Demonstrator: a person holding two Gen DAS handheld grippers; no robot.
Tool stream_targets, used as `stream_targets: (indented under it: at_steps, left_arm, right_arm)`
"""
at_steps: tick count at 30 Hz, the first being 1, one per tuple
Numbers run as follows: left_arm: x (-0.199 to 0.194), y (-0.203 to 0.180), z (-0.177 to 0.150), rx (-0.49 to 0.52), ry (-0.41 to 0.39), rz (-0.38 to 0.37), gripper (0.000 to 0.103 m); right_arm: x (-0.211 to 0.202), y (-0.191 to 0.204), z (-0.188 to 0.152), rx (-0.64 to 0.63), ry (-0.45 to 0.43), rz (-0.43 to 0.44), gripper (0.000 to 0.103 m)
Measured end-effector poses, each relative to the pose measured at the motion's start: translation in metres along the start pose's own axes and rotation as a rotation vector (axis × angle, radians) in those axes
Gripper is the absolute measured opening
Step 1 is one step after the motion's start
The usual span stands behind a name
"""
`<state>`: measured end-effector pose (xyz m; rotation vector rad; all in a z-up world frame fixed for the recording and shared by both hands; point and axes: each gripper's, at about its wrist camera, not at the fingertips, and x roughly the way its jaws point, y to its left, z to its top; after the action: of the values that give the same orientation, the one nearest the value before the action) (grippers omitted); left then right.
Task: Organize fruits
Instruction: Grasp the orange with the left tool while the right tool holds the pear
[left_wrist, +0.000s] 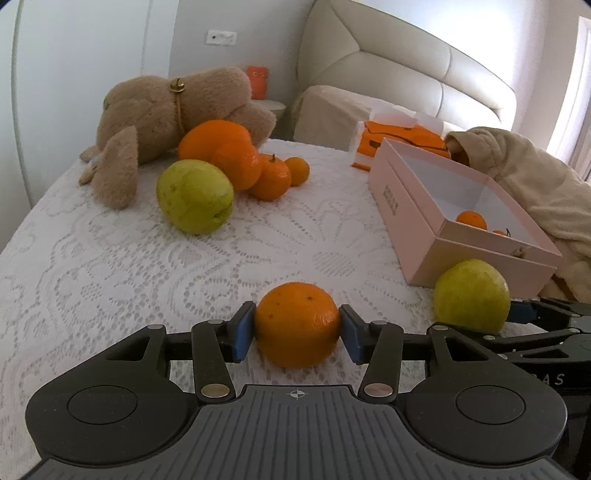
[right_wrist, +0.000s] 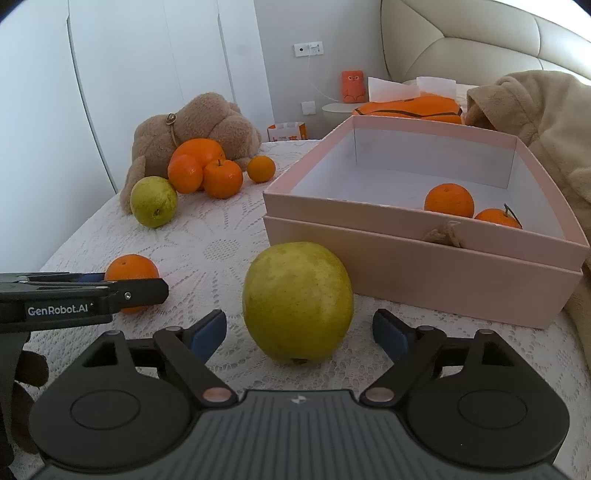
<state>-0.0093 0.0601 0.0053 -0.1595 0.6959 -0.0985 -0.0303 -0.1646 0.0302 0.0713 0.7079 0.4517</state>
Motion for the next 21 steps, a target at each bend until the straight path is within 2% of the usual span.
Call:
stream_targets:
  at_steps: [6, 15, 21]
  left_arm:
    - [0.002, -0.01, -0.002, 0.086, -0.007, 0.026, 0.053]
    - [-0.015, 0.001, -0.006, 0.027, 0.03, -0.043, 0.052]
    - [-0.022, 0.0, -0.012, 0.041, 0.03, -0.047, 0.052]
  right_arm:
    - [0.001, 0.001, 0.001, -0.009, 0.009, -0.004, 0.087]
    - [-0.005, 0.004, 0.001, 0.02, 0.035, -0.049, 0.087]
    - [-0.003, 0.01, 0.004, 0.002, 0.052, -0.087, 0.087]
